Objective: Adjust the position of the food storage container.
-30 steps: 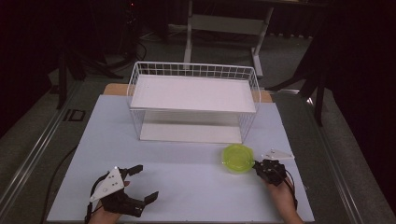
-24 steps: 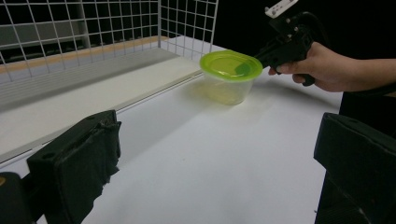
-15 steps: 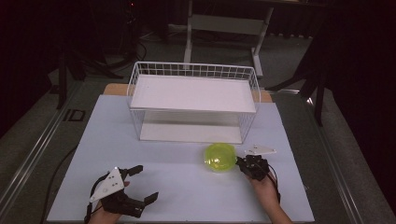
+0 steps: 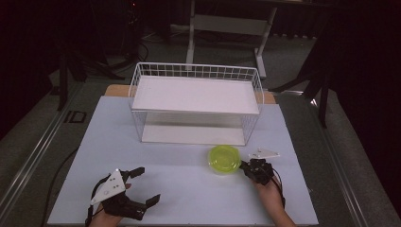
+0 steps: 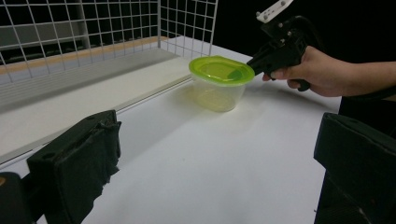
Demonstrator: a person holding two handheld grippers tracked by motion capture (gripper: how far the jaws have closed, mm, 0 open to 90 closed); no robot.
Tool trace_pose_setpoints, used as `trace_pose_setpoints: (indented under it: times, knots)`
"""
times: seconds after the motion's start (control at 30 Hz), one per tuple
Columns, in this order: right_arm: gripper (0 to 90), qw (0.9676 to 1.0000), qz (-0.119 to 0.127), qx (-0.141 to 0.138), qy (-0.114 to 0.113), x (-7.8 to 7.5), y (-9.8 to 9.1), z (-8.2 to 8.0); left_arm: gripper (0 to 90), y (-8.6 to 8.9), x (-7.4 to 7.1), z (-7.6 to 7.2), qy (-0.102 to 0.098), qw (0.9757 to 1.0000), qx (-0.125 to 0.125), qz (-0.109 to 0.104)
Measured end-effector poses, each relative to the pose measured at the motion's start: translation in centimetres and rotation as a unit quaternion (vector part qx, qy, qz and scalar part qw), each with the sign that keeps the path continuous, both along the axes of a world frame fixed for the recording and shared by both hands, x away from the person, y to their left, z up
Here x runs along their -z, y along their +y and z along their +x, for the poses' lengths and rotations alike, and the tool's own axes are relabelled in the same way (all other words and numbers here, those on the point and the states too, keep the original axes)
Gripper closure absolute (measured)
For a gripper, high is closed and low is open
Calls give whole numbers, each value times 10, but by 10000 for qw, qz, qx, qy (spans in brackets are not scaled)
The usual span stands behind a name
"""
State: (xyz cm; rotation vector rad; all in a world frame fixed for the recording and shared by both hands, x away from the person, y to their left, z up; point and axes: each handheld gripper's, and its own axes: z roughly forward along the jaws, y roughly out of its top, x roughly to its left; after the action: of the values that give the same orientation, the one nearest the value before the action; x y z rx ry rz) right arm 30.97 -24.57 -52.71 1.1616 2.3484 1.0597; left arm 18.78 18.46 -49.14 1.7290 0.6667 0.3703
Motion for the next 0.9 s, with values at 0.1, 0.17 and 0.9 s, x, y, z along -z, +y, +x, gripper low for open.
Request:
trace_pose_setpoints:
  times: [0.1, 0.17, 0.9]
  knots:
    - [900, 10000, 47, -84, 26, 1, 8, 1, 14, 1, 0, 0, 9, 10000, -8, -11]
    - [900, 9999, 37, -111, 38, 1, 10, 1, 14, 1, 0, 0, 9, 10000, -10, -11]
    - [900, 9973, 148, -690, 212, 7, 83, 9, 14, 2, -1, -1, 12, 10000, 17, -21]
